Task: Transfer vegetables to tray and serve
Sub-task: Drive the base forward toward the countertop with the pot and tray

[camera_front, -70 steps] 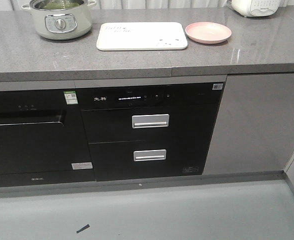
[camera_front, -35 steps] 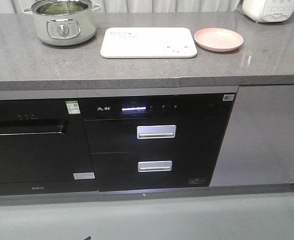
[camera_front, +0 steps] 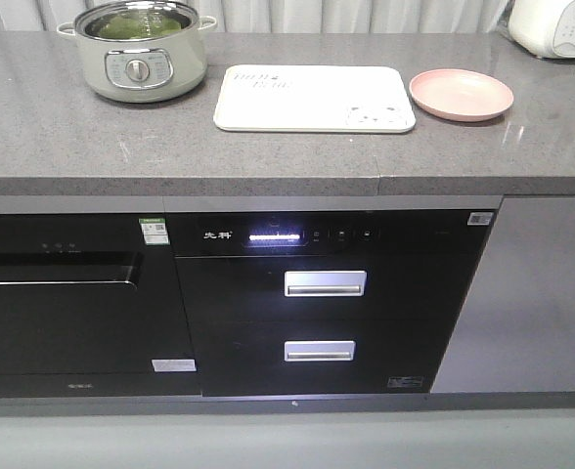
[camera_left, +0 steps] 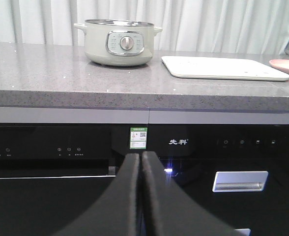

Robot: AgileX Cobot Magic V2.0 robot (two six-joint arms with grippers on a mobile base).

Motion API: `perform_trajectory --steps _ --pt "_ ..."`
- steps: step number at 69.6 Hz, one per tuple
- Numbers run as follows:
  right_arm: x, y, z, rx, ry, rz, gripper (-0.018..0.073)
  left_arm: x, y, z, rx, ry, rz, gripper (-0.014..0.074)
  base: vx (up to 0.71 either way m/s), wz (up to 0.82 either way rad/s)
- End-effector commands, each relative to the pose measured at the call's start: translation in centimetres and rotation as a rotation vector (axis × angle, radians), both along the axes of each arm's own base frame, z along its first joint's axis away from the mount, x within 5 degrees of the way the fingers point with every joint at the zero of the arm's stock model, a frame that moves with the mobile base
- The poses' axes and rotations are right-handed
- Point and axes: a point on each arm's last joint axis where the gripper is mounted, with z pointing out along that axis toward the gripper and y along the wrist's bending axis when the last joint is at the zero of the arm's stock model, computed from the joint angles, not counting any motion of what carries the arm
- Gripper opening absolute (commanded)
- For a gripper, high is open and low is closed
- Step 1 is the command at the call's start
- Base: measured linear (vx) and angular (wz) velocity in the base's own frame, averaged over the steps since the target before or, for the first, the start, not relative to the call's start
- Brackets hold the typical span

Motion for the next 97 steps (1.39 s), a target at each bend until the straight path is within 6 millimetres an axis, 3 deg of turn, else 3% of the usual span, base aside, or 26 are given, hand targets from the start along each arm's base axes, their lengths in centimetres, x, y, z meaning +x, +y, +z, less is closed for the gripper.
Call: perform_trajectory --steps 1,97 --pt "0.0 0.03 0.21 -0.014 -0.068 0.002 -0.0002 0.02 -0.01 -0.15 -0.019 -0.06 0.0 -0.0006 0.13 0.05" --pt "0.0 0.03 0.21 -0.014 -0.068 0.002 -0.0002 0.02 -0.01 -0.15 -0.019 -0.06 0.0 -0.0006 0.12 0.0"
